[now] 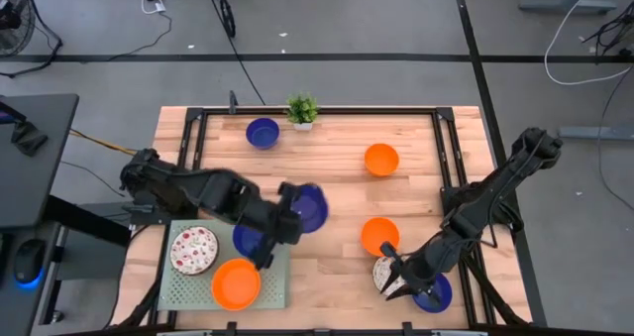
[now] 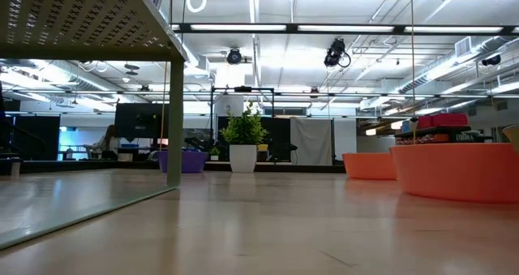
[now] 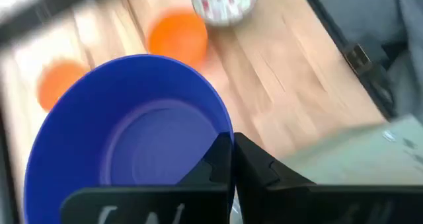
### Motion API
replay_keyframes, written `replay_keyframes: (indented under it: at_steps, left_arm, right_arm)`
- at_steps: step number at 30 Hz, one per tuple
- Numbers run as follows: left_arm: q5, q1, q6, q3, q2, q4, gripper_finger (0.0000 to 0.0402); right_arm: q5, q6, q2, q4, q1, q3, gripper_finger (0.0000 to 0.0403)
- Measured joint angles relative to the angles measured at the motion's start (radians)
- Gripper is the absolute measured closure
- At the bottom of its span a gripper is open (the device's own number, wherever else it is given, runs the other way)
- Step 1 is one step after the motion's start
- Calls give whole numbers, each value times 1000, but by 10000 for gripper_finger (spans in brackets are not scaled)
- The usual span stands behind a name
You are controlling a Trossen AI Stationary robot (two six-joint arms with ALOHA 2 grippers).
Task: Pick & Place Mini bowls
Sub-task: Stack the blue bowl on top of the blue bowl on the shelf
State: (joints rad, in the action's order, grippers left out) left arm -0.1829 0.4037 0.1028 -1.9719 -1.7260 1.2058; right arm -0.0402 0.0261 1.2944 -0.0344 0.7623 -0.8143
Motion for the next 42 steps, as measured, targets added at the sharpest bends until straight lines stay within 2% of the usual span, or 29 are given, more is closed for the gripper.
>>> replay_keyframes:
  at_steps: [9, 16, 22, 27, 34, 39, 42]
  left_arm:
    - [-147, 193, -389, 0, 0, 272, 396]
    - [-197, 326, -572, 0, -2, 287, 397]
    - [-316, 406, -695, 7, -2, 283, 392]
    - [-348, 431, -761, 84, -3, 268, 396]
    - [-398, 404, -829, 188, -3, 239, 388]
    - [-394, 379, -875, 216, -3, 232, 392]
    - [-349, 365, -878, 229, -1, 211, 384]
  right_arm:
    - [2, 13, 30, -70, -5, 37, 323]
    - [3, 20, 30, -94, -9, 37, 324]
    - [3, 20, 30, -94, -9, 37, 324]
    - [3, 20, 30, -94, -9, 37, 324]
    - [3, 39, 30, -93, -9, 37, 324]
    - [3, 39, 30, -93, -9, 37, 324]
    - [3, 39, 30, -92, -9, 37, 324]
